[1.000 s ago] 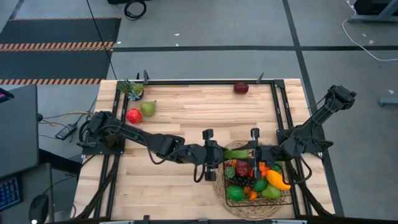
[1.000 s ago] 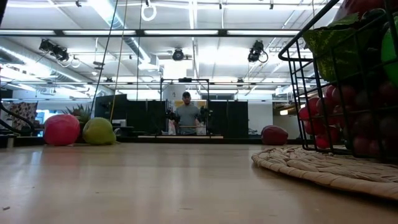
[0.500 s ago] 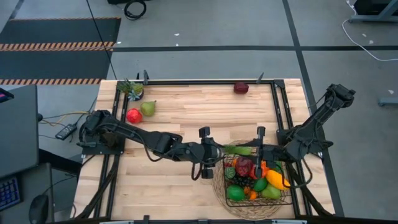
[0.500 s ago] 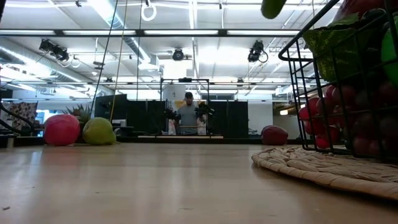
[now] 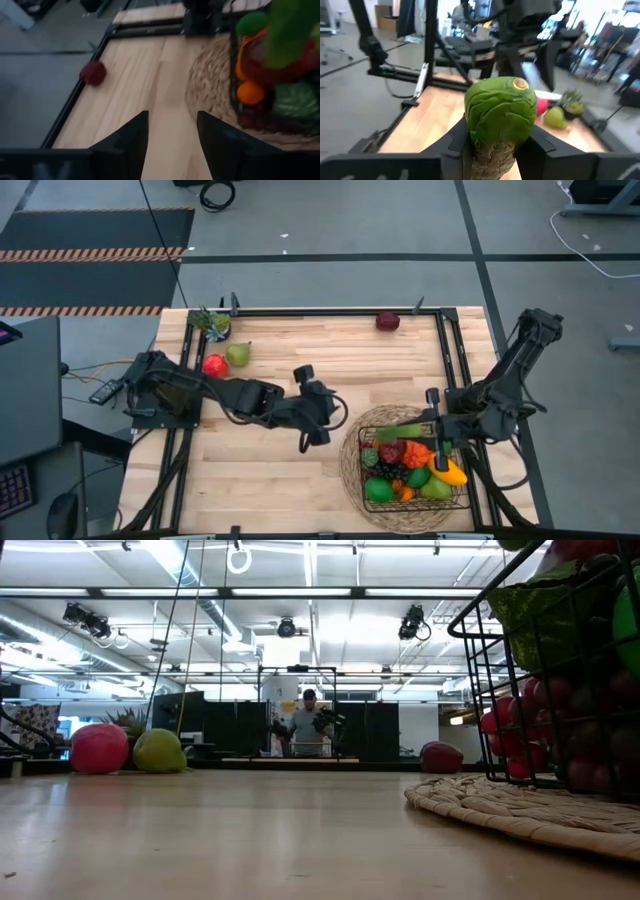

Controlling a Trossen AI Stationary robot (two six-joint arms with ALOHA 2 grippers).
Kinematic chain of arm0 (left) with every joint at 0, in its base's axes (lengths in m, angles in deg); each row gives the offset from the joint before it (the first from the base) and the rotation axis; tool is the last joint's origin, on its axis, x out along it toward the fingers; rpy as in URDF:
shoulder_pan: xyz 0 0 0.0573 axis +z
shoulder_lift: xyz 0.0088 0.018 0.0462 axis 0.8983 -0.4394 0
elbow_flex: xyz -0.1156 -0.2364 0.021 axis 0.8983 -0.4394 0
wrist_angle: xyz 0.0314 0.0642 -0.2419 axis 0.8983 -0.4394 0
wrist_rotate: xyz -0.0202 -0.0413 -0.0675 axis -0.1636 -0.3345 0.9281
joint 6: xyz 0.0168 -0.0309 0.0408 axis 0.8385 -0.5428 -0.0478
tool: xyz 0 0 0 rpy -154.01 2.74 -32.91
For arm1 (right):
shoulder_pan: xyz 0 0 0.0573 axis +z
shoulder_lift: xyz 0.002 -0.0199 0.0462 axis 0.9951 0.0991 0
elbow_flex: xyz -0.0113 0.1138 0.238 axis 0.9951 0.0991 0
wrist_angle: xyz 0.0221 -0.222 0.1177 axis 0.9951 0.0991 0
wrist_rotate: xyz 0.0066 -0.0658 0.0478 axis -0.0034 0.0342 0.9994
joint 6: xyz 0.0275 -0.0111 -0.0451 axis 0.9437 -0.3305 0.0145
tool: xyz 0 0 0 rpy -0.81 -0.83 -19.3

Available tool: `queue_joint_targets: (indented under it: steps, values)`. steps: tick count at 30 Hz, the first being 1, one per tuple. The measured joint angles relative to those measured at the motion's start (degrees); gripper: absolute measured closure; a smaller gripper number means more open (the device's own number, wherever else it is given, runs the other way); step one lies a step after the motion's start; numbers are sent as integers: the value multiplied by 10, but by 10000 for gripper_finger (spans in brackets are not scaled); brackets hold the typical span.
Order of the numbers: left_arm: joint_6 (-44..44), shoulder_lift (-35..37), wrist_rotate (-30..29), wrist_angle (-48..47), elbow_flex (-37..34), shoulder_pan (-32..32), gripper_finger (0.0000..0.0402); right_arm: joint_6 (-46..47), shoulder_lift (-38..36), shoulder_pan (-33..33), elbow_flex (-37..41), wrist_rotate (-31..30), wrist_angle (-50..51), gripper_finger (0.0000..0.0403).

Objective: Build produce basket
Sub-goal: Put the green cucumber into the black wire basket

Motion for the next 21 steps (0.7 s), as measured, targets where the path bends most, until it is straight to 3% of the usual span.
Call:
queue_joint_targets:
  steps: [4,8,14,21]
  values:
    - [-12,0,0,-29,0,11,229,45,-9,12,0,30,20,285]
    - [-8,0,0,-36,0,18,229,43,-12,37,0,59,-23,279]
    - [12,0,0,-40,0,21,232,87,-10,77,0,65,-10,276]
    - [7,0,0,-56,0,21,234,285,-8,109,0,78,98,275]
